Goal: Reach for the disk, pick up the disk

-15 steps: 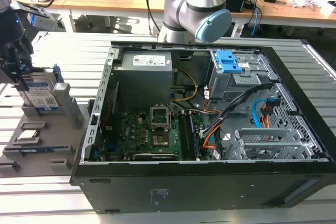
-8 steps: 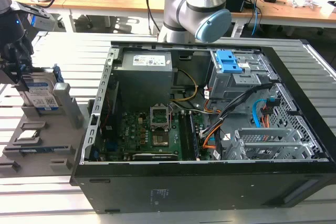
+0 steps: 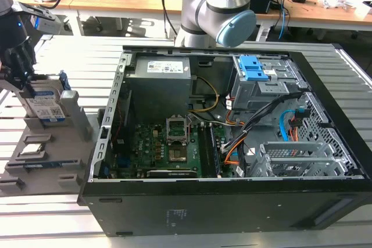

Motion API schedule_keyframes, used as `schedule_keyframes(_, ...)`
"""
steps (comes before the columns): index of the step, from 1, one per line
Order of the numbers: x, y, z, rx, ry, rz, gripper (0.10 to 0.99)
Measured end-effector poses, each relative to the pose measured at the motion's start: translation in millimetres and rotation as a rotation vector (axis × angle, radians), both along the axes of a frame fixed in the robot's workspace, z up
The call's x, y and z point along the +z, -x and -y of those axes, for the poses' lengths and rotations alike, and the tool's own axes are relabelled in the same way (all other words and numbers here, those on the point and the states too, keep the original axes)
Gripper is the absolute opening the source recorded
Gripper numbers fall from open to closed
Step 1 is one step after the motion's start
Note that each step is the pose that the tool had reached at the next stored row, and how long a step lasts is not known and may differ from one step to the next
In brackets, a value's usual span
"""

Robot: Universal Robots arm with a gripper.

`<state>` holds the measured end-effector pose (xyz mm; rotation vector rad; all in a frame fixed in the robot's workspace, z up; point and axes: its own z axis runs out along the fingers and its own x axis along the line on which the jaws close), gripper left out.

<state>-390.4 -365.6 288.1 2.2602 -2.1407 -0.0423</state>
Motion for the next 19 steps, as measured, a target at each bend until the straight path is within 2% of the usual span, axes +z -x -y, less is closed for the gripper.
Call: schedule_keyframes(19,-0.8,-0.2,-0.1,0.000,0.000,0.0001,0.369)
